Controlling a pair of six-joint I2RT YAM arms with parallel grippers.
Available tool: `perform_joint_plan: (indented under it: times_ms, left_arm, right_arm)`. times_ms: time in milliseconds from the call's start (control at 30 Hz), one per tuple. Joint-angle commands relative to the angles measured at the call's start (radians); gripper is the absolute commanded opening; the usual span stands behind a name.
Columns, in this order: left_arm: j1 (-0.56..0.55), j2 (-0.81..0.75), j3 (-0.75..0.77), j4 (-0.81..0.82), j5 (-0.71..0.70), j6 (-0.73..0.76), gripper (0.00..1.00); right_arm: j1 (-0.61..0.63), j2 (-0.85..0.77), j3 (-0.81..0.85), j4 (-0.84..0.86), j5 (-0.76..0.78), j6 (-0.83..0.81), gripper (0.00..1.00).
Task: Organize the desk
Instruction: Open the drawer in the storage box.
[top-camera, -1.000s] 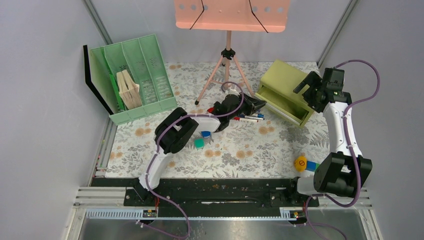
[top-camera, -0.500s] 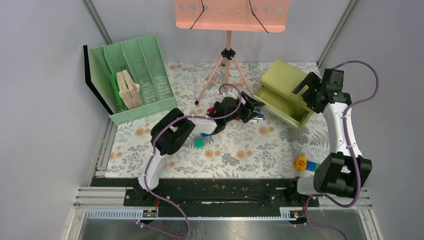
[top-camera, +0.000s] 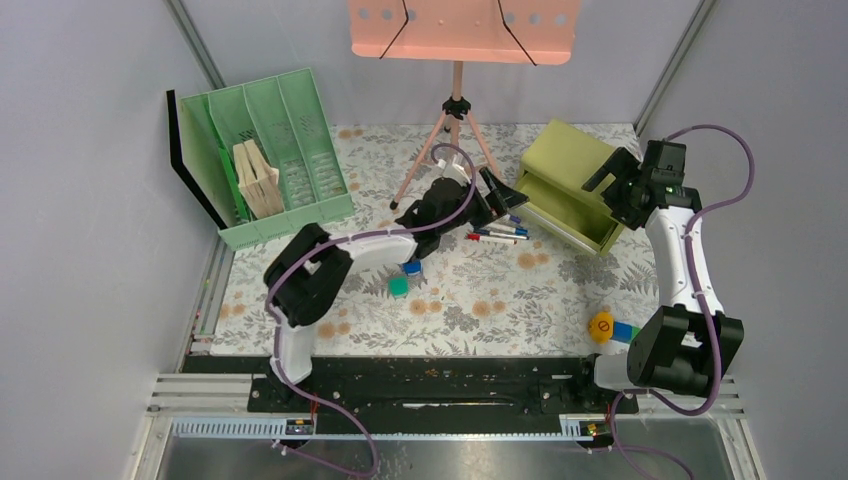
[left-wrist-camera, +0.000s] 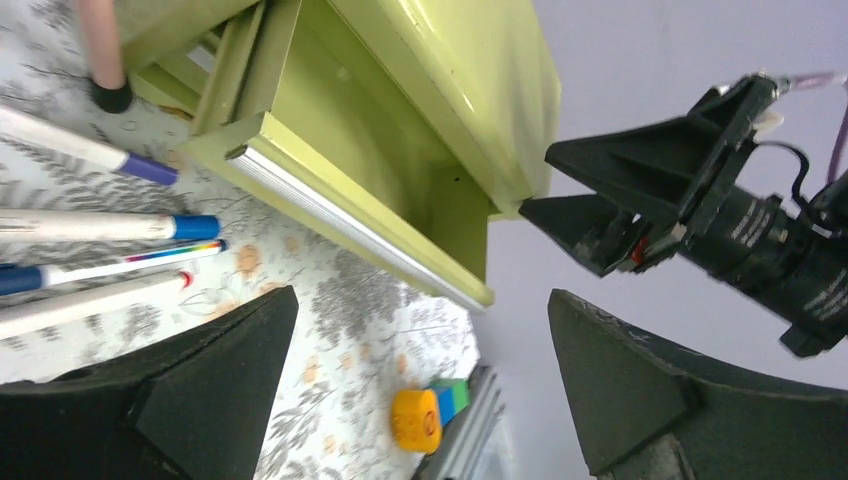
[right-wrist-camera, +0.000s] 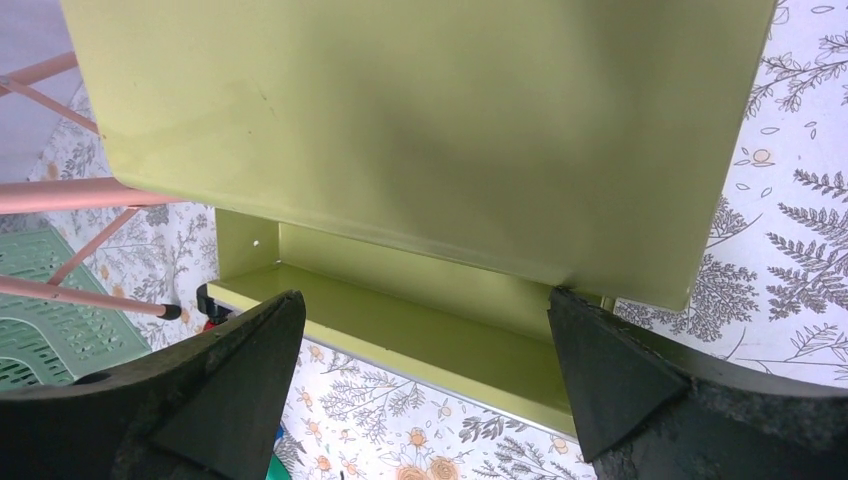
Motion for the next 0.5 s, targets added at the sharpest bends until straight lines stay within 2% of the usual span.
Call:
perform_joint_plan:
  times_ms: [0, 233, 333, 467]
  left_arm:
    - [0.010, -0.152, -0.056, -0.147, -0.043, 0.267, 0.99]
    - [0.011, -0.401, -0.175, -0.448, -0.203, 0.563, 0.99]
    - [0.010, -0.531, -0.237, -0.567, -0.252, 0.638, 0.99]
    - [0.011, -0.673, -0.325, -0.726, -0.289, 0.658, 0.99]
  right_arm:
    - [-0.003, -0.032, -0.023, 0.028, -0.011, -0.011, 1.00]
    - [-0.003, -0.073, -0.078, 0.048, -0.055, 0.014, 1.00]
    - [-0.003, -0.094, -0.114, 0.063, -0.068, 0.027, 0.99]
    - [-0.002, -0.113, -0.157, 0.072, -0.088, 0.036, 1.00]
